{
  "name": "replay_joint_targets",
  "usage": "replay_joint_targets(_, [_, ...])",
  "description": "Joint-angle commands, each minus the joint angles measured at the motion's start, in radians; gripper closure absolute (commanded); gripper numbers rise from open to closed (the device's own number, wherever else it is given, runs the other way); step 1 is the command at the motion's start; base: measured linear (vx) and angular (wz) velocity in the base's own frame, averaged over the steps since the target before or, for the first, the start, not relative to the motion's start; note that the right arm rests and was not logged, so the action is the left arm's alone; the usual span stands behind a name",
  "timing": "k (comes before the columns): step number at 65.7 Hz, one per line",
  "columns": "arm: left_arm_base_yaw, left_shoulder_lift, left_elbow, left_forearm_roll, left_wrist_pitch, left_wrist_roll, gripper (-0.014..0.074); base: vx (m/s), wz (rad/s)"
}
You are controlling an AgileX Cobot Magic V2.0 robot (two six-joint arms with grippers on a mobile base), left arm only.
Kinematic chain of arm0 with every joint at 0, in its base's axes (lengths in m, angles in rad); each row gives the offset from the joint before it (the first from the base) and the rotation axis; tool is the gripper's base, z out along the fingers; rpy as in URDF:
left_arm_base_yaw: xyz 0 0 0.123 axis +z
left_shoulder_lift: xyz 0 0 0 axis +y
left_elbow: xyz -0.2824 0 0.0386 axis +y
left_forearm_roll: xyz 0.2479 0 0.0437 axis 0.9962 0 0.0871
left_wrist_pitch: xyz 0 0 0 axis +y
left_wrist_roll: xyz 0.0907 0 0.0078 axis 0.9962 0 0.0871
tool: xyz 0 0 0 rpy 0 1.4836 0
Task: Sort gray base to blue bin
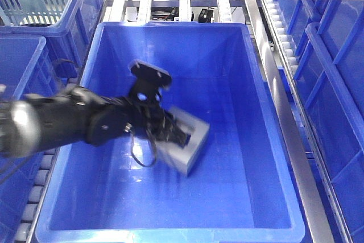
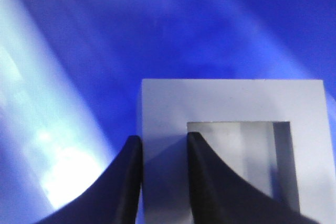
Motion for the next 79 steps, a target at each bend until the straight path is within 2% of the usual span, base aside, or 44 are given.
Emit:
replay_joint_targets(1, [-0.005, -0.035, -0.04, -0.009, -0.069, -0.007, 0.0547, 0.0, 0.0])
replay_joint_targets(11, [-0.005, -0.019, -0.04, -0.009, -0.062, 0.001, 0.0512, 0.0, 0.0])
replay_joint_targets(22, [-0.005, -0.017, -0.04, -0.009, -0.059, 0.001, 0.0435, 0.0, 0.0])
replay_joint_targets(38, [-0.004, -0.019, -0.04, -0.009, -0.06, 0.001, 0.0225, 0.0, 0.0])
replay_joint_targets(45, [-0.004, -0.022, -0.04, -0.009, -0.061, 0.001, 0.0161, 0.0, 0.0])
replay_joint_targets(69, [-0.006, -0.099, -0.033, -0.011, -0.07, 0.0, 0.0146, 0.0, 0.0])
replay_joint_targets(79, [-0.006, -0.167, 0.025, -0.01, -0.09, 0.001, 0.0146, 0.0, 0.0])
